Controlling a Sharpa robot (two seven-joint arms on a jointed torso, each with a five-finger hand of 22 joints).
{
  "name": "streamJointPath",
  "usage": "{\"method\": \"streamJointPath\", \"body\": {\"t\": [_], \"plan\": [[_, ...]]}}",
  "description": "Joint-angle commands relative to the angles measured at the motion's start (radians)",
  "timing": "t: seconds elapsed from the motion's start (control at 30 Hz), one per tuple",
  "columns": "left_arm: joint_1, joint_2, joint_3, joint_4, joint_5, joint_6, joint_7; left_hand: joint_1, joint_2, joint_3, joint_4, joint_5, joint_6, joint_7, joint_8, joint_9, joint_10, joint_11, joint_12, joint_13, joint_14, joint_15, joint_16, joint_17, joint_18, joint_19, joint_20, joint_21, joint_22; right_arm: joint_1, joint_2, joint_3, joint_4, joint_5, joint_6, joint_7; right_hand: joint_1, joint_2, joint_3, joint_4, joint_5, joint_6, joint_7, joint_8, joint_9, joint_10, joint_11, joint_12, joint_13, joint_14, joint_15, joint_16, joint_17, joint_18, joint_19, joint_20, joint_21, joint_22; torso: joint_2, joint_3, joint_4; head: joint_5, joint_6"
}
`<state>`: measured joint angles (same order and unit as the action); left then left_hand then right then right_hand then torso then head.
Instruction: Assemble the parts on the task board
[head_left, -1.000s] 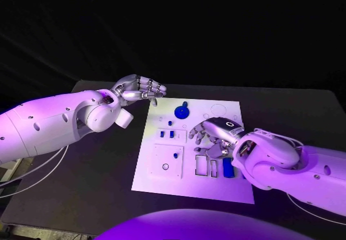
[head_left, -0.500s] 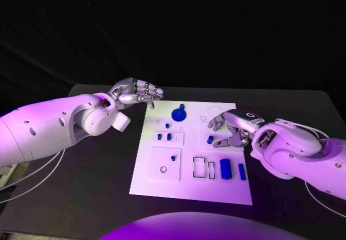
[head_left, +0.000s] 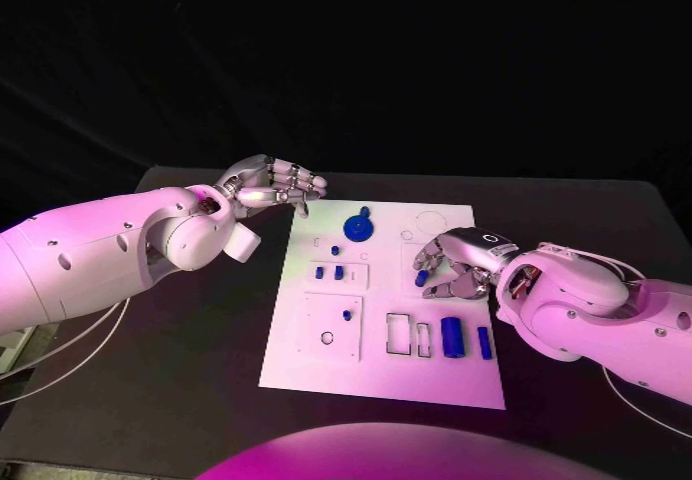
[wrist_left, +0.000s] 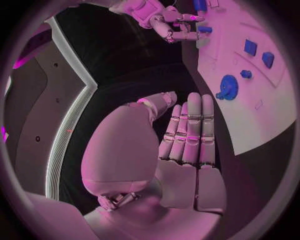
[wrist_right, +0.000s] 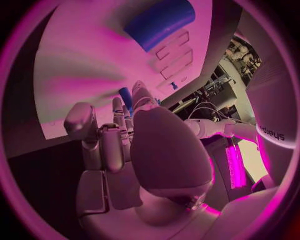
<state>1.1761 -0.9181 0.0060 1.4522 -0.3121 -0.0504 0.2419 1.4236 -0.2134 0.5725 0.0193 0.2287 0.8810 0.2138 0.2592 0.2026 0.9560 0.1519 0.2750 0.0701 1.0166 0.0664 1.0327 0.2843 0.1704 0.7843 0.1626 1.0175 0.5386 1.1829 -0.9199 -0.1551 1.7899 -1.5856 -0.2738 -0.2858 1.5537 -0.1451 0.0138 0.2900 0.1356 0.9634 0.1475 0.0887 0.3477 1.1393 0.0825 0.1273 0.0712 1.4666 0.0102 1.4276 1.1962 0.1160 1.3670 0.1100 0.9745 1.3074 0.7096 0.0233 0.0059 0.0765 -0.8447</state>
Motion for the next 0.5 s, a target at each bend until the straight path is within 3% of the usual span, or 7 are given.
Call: {"method": "streamJointPath", "body": {"t": [0.03,0.17,0.27,0.5], "plan": [[0.000,0.001,0.000,0.002,0.006,0.018,0.004,-0.007,0.005,-0.005,-0.001,-0.001,-0.004,0.001,-0.004,0.000,-0.007,0.001,-0.004,-0.001,0.001,0.004,-0.004,-0.001,0.014,-0.002,0.002,-0.004,-0.001,-0.001,0.003,0.000,-0.002,-0.015,0.017,0.002,0.000,0.018,0.009,0.001,-0.003,0.012,-0.001,0.006,-0.002,0.015,0.000,0.008,0.000,0.037,-0.007,0.008,0.006,-0.010,0.010,-0.003,0.010,0.055,0.000,-0.0004,-0.0013,0.001,-0.001],[0.000,0.001,0.000,0.001,0.006,0.019,0.003,-0.007,0.005,-0.005,-0.001,-0.001,-0.004,0.001,-0.004,0.000,-0.007,0.001,-0.004,-0.001,0.001,0.004,-0.004,-0.001,0.014,-0.002,0.002,-0.004,-0.001,-0.002,0.007,0.000,-0.003,-0.012,0.002,0.003,0.004,0.055,0.059,0.002,-0.001,0.055,-0.005,0.018,-0.009,0.051,-0.003,0.008,-0.003,0.039,-0.009,0.016,0.019,-0.014,0.020,-0.006,0.034,0.069,0.000,0.0001,-0.0005,0.001,-0.004],[0.000,0.001,0.000,0.001,0.006,0.020,0.003,-0.008,0.007,-0.006,-0.002,-0.001,-0.003,0.001,-0.003,0.001,-0.009,0.001,-0.002,0.000,0.001,0.005,-0.004,-0.001,0.014,-0.003,0.003,-0.005,-0.002,-0.003,0.009,0.000,-0.004,-0.011,-0.005,0.003,0.005,0.068,0.100,0.003,0.000,0.078,-0.007,0.023,-0.014,0.067,-0.006,0.001,-0.004,0.039,-0.012,0.016,0.015,-0.017,0.025,-0.008,0.048,0.077,-0.001,0.0008,-0.0008,0.001,-0.004],[0.000,0.002,0.000,0.000,0.006,0.023,0.000,-0.008,0.007,-0.006,-0.002,-0.001,-0.003,0.001,-0.003,0.001,-0.009,0.001,-0.002,0.000,0.001,0.005,-0.004,-0.001,0.014,-0.003,0.003,-0.005,-0.002,-0.004,0.017,0.000,-0.009,-0.012,-0.023,-0.006,-0.007,0.058,0.181,0.002,0.000,0.105,-0.012,0.028,-0.023,0.093,-0.011,-0.014,-0.003,0.035,-0.016,0.011,-0.005,-0.020,0.033,-0.013,0.069,0.091,-0.001,0.0011,-0.0016,0.000,-0.005]]}}
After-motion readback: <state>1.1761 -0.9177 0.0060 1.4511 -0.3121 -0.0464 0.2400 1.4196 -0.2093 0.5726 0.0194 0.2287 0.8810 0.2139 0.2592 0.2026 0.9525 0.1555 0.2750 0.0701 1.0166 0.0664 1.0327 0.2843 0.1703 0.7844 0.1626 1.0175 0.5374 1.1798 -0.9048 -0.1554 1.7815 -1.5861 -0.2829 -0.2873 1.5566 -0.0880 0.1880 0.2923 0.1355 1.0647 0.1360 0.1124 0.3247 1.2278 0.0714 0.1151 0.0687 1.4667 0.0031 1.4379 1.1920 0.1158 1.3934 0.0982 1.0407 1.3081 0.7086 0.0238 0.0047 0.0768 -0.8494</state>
